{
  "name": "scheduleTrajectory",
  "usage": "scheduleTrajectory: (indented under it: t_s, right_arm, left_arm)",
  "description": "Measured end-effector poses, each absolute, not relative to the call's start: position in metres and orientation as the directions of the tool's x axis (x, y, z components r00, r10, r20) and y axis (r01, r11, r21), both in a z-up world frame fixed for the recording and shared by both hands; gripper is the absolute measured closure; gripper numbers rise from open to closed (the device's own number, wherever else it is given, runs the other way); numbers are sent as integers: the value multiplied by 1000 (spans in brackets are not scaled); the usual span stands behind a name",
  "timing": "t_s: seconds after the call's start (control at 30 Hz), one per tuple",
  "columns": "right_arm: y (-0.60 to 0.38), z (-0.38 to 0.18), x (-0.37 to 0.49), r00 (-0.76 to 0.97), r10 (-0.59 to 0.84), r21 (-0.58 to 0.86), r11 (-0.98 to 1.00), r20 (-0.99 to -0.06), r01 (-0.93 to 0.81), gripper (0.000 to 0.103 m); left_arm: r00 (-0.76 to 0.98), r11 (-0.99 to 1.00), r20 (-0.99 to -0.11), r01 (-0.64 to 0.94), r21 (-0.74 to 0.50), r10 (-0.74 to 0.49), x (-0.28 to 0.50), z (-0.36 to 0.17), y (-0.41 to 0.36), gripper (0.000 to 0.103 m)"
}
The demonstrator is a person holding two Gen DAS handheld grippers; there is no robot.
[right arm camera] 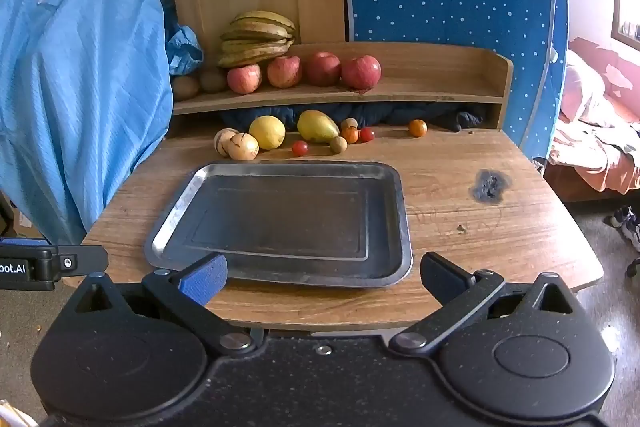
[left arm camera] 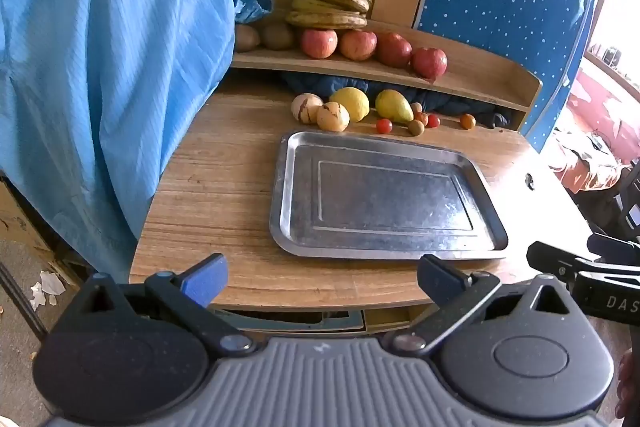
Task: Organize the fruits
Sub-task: 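Move both tools toward the fruit row beyond the steel tray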
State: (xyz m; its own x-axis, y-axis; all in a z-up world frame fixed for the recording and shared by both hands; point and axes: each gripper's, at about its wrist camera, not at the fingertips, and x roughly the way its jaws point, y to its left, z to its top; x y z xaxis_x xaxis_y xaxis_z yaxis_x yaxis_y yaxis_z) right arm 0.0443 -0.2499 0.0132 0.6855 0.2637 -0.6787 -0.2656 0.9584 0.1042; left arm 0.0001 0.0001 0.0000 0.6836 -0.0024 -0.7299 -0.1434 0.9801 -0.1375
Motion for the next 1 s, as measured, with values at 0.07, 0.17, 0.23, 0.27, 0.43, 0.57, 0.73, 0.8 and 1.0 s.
scheduleTrajectory:
  t_s: [0.07, 0.17, 0.23, 0.27, 0.43, 0.57, 0.73, 0.8, 1.0]
  right_arm:
    - [-250, 13, 45, 683, 262, 103, 959, -682, -265, 1]
    - [-250, 12, 46, 681, 262, 103, 959, -683, -265, 1]
    - [-250, 11, 46, 680, 262, 104, 959, -684, -265, 0]
    - [-251, 11, 46, 681, 262, 103, 959, -684, -265, 1]
    - [-250, 11, 46, 679, 261, 103, 959, -686, -265, 1]
    - [-250, 11, 47, 677, 261, 103, 959, -688, -265, 1]
    - [-244, 13, 47, 675, 264, 103, 958, -689, -268, 1]
    - [-247, 7, 46, 674, 264, 103, 957, -690, -270, 1]
    - [-242, 9, 47, 672, 269, 101, 955, -690, -278, 1]
  left_arm:
    - [682, 980, -731, -144, -137, -2, 0, 0, 0, 1]
    - [682, 980, -731, -144, -138, -3, 0, 0, 0, 1]
    - [682, 980, -731, -143, -140, -5, -1, 0, 0, 1]
    - [682, 980, -731, -143, -140, -5, -1, 0, 1, 1]
    - [680, 980, -734, -144, -138, -3, -1, 0, 0, 1]
    - [677, 980, -736, -146, -137, -3, -1, 0, -1, 1]
    - [677, 979, -736, -149, -136, 0, -2, -8, 0, 1]
    - [676, 979, -737, -151, -137, 1, -1, -6, 0, 1]
    - [675, 977, -738, -157, -143, 1, -4, -6, 4, 1]
